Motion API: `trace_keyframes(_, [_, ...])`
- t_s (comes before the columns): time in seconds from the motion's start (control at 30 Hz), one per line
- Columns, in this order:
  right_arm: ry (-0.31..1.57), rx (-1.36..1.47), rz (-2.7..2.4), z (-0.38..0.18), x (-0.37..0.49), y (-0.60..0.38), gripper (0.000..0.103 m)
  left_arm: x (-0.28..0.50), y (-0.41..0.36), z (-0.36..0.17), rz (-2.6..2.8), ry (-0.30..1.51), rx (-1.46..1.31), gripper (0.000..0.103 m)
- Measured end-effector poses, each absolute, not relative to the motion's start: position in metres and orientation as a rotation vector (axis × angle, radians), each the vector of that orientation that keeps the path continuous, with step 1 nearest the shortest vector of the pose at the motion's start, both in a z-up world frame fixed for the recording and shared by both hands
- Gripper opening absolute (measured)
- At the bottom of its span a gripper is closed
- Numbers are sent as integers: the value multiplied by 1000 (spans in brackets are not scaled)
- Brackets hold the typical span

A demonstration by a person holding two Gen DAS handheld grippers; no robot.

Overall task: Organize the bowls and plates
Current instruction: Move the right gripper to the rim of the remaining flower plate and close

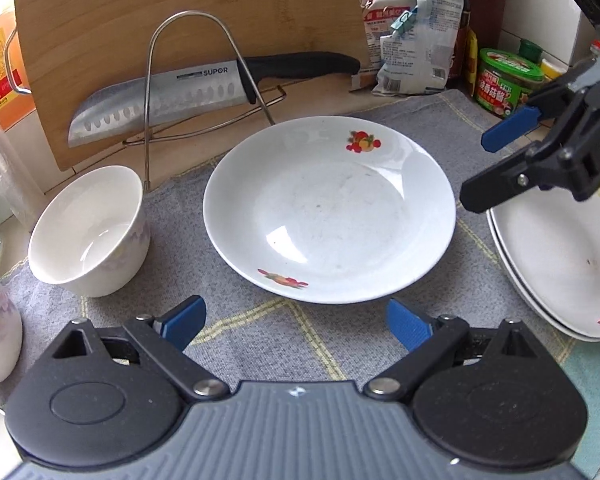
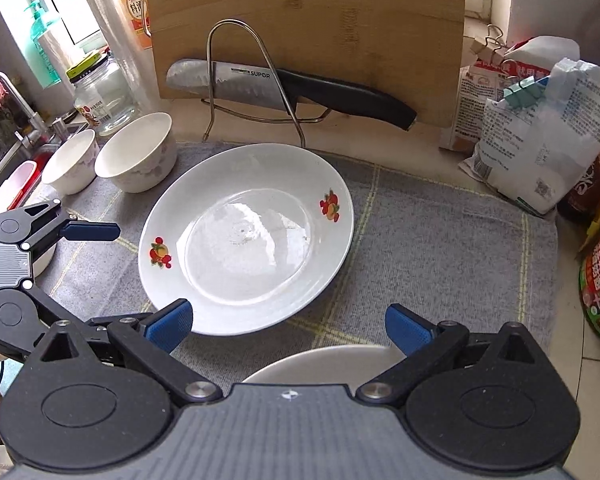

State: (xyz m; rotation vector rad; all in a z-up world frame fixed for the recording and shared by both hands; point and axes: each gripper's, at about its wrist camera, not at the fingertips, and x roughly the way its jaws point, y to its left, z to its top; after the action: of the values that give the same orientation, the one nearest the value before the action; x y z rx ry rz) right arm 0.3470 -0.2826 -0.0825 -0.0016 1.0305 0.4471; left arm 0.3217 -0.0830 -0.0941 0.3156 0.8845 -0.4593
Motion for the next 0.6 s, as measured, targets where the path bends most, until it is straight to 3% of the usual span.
trace_keyframes(0.6, [1171,0,564,-108,433,-274,103,336,-91,-111,-512,897,382,97])
